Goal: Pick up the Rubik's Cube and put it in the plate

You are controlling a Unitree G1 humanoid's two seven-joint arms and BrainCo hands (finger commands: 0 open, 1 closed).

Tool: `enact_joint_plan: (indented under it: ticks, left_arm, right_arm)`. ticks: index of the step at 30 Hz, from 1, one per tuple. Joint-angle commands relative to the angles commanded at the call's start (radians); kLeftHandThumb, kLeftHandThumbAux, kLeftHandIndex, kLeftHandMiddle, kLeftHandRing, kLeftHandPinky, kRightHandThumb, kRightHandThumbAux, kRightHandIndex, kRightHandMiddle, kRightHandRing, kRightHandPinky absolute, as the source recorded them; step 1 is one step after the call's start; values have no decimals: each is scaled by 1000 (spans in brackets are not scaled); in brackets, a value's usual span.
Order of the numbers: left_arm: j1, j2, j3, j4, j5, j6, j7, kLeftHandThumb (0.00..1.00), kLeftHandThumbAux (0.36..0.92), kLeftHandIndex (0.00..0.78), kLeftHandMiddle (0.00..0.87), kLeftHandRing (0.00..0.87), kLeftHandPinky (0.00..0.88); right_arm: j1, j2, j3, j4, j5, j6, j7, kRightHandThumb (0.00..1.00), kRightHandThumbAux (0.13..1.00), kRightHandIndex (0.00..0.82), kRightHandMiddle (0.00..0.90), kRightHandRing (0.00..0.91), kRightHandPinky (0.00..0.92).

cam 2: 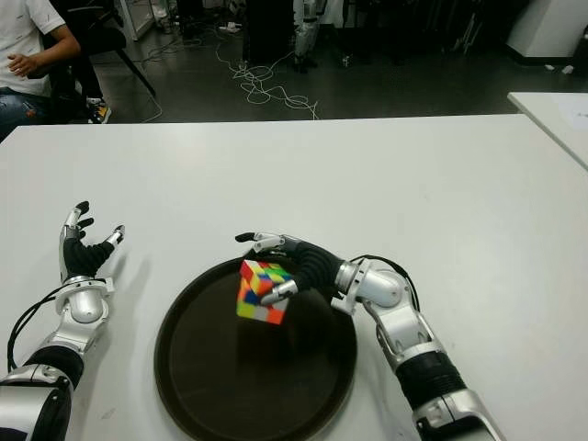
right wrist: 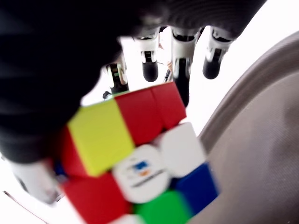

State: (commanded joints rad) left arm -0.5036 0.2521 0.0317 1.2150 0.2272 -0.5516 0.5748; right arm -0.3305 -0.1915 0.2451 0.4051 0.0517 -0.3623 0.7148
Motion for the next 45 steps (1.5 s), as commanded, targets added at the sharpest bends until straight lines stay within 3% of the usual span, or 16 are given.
enact_joint_plan:
  ticks: [11,45]
  left_arm:
    - [0,-1,4,-1,-6,9,-9,0,773,130,136,125,77]
    - [1,2,4,4,-6,-10,-10,0,790,129,148,149,122]
  right_arm:
    - [-20,28,-21,66,7,-60,-6,0,814,38,52,38,39]
    - [-28,31,-33,79,6,-89,-12,0,894,34,50,27,38]
